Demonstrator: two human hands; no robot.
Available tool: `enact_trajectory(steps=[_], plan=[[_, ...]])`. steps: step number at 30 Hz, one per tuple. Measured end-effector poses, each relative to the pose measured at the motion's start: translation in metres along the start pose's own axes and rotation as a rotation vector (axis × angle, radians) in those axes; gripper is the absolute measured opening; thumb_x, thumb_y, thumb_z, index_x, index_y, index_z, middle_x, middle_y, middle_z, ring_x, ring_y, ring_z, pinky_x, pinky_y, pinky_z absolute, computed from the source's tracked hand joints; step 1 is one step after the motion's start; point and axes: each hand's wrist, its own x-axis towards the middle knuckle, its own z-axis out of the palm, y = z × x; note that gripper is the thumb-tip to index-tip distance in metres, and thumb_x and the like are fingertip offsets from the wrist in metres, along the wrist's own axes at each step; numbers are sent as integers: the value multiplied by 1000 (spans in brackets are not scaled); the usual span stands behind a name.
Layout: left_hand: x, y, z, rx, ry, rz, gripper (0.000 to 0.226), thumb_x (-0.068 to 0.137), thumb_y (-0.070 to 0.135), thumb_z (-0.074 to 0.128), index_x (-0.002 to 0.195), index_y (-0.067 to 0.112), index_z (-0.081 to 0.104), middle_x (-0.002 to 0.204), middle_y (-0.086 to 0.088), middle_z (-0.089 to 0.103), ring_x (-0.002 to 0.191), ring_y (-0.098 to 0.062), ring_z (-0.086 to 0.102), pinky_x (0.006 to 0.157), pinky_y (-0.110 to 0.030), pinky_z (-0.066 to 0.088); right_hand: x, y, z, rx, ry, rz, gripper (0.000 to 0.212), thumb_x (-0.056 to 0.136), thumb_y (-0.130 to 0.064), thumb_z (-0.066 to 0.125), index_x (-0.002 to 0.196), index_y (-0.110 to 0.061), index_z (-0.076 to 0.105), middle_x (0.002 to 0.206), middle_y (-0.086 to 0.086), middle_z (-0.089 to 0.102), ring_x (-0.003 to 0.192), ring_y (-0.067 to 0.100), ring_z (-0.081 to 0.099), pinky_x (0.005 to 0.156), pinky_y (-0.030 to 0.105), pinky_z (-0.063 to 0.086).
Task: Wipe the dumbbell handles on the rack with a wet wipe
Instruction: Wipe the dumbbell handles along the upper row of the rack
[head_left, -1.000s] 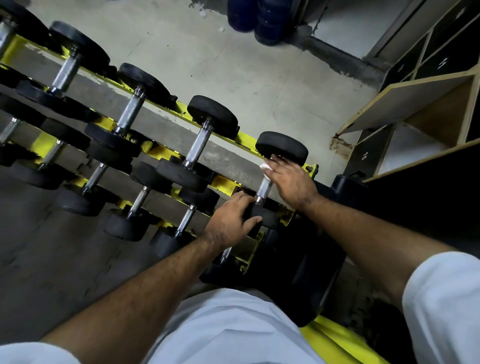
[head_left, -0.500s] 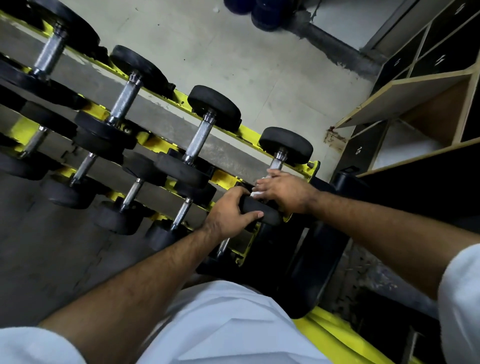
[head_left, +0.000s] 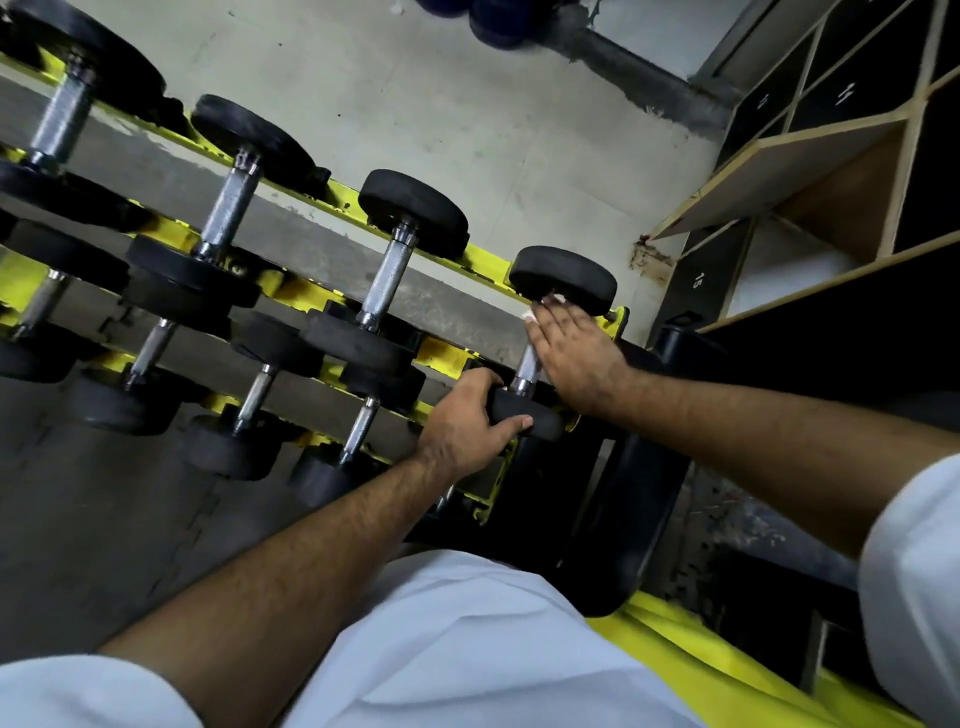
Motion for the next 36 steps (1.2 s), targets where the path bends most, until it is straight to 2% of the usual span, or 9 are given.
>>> enact_trajectory(steps=[5, 10, 13, 17, 20, 24, 27, 31, 36], plan=[[1, 0, -1, 24, -22, -2, 54, 76, 54, 76, 114, 23, 54, 109, 5, 56, 96, -16, 60, 86, -35, 53, 19, -5, -17, -100, -44, 8, 70, 95, -34, 49, 153, -3, 26, 158, 22, 26, 149, 36, 21, 122, 47, 18], [0, 0, 0, 23, -24, -19, 53, 77, 52, 76, 114, 22, 53, 110, 3, 58, 97, -21, 61, 85, -38, 52, 31, 1, -17, -111, -33, -126, 44, 90, -30, 60, 131, -15, 54, 127, 8, 56, 126, 29, 48, 119, 45, 25], [0, 0, 2, 20, -17, -19, 52, 77, 52, 76, 114, 23, 52, 111, 3, 58, 97, -21, 61, 84, -38, 52, 30, -1, -18, -111, -27, -95, 42, 93, -32, 56, 130, -14, 54, 125, 9, 56, 127, 30, 47, 121, 46, 21], [2, -1, 0, 24, -27, -22, 51, 77, 53, 75, 112, 24, 52, 109, 4, 57, 97, -21, 61, 83, -37, 52, 33, -5, -21, -95, -46, -320, 32, 91, -34, 59, 119, -20, 60, 116, 3, 62, 113, 24, 58, 108, 41, 35], [1, 2, 1, 28, -31, -17, 51, 77, 53, 75, 111, 24, 51, 107, 5, 55, 95, -19, 60, 80, -35, 52, 41, 13, -22, -157, -64, -279, 38, 90, -32, 63, 126, -21, 57, 121, 2, 59, 114, 22, 57, 107, 38, 36], [2, -3, 2, 24, -27, -5, 54, 76, 57, 73, 112, 24, 51, 110, 6, 54, 98, -19, 59, 84, -39, 53, 45, -8, -29, -285, -182, -316, 43, 91, -34, 63, 129, -16, 56, 124, 7, 60, 113, 27, 57, 107, 47, 41], [5, -5, 3, 25, -31, 5, 53, 75, 57, 73, 111, 24, 52, 109, 6, 54, 99, -19, 59, 84, -39, 52, 45, -5, -32, -155, -236, -436, 38, 82, -28, 71, 118, -21, 61, 115, 1, 64, 107, 25, 62, 97, 44, 50], [3, -4, 5, 27, -23, -2, 55, 76, 57, 74, 112, 24, 51, 109, 6, 54, 96, -18, 59, 82, -39, 53, 52, 20, -40, -114, -155, -337, 26, 87, -26, 63, 113, -22, 61, 108, 2, 66, 101, 24, 62, 94, 41, 51], [4, -7, 5, 19, -28, -3, 54, 74, 59, 73, 111, 26, 51, 109, 6, 54, 97, -20, 60, 82, -39, 53, 36, -11, -27, 4, -214, -497, 35, 74, -35, 71, 107, -26, 64, 96, 1, 64, 93, 25, 62, 84, 42, 56]])
